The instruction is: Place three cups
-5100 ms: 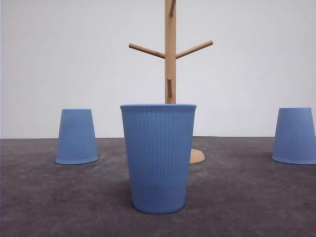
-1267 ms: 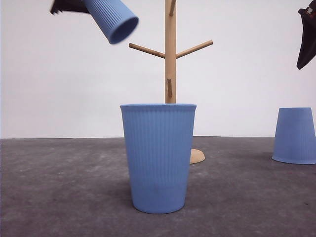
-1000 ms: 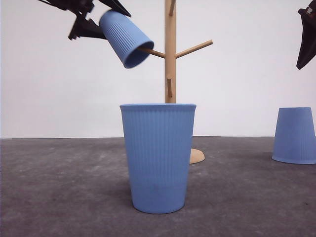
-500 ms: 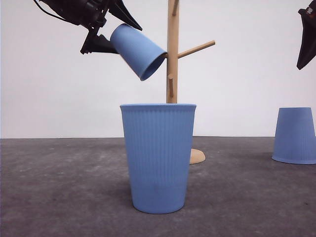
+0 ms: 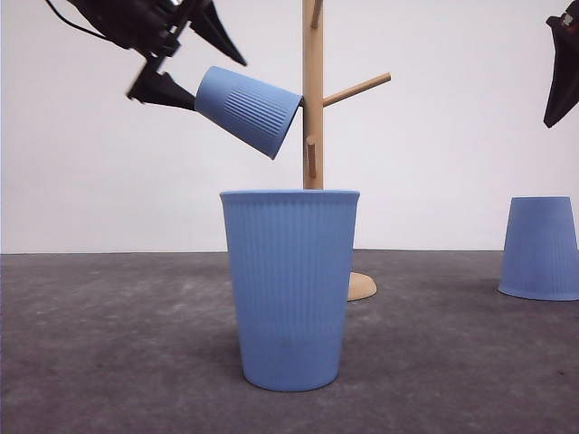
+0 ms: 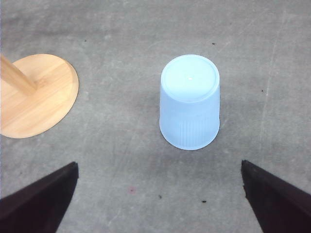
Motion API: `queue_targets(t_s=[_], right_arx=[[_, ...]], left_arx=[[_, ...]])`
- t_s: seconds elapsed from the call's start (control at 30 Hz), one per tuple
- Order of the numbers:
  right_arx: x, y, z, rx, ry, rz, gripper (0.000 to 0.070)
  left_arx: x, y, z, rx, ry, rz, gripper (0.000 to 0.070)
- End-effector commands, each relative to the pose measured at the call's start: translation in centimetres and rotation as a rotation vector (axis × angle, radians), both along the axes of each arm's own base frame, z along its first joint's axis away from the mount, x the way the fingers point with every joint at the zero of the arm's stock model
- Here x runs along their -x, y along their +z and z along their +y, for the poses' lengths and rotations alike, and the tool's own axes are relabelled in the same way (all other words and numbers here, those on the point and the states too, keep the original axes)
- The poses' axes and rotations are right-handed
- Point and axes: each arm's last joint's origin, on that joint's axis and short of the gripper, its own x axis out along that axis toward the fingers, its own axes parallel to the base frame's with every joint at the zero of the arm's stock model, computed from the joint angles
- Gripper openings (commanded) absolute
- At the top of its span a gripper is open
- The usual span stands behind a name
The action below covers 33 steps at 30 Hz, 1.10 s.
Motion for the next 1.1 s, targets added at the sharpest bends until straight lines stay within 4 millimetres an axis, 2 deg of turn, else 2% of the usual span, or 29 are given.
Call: queue_targets(t_s=[0.0,0.2,0.4,0.57,0.77,0.93,1.07], right_arx=[[-0.2,0.4,0.0,0.014,0.013,-0.017,0.07],[-0.2,0.4,0.0,0.018,0.017,-0.025,0.07],[-0.7,0.5,0.0,0.019,0.021,-0.058,0.07],[-2.2,-0.6,0.0,0.016,0.028,-0.027,0.07],[-4.8,-2.2,-0.1,0.016,0.028,-0.033,0.07],[-6.9,-3.9,-0.1,0.016,0.029,-0.023,0.07],[-8.3,-5.1,-0.2,0.017,0.027,-0.034,0.07]], left_arx=[[-0.1,1.3,0.4,-0.079,0.024,-0.076,0.0563],[2.4,4.6,1.8,-0.347,0.176,-0.07,0.0562],[5.2,6.2,2.0,-0.568,0.283,0.007,0.0558],[6.3,6.8,1.8,-0.617,0.32,0.017,0.0556],[8.3,8.1,1.5,-0.624,0.336,-0.007,0.0556],[9.8,8.1,1.7,-0.659,0.339,0.016,0.0556],[11.1,6.5,2.0,-0.699,0.329,0.096,0.0556]])
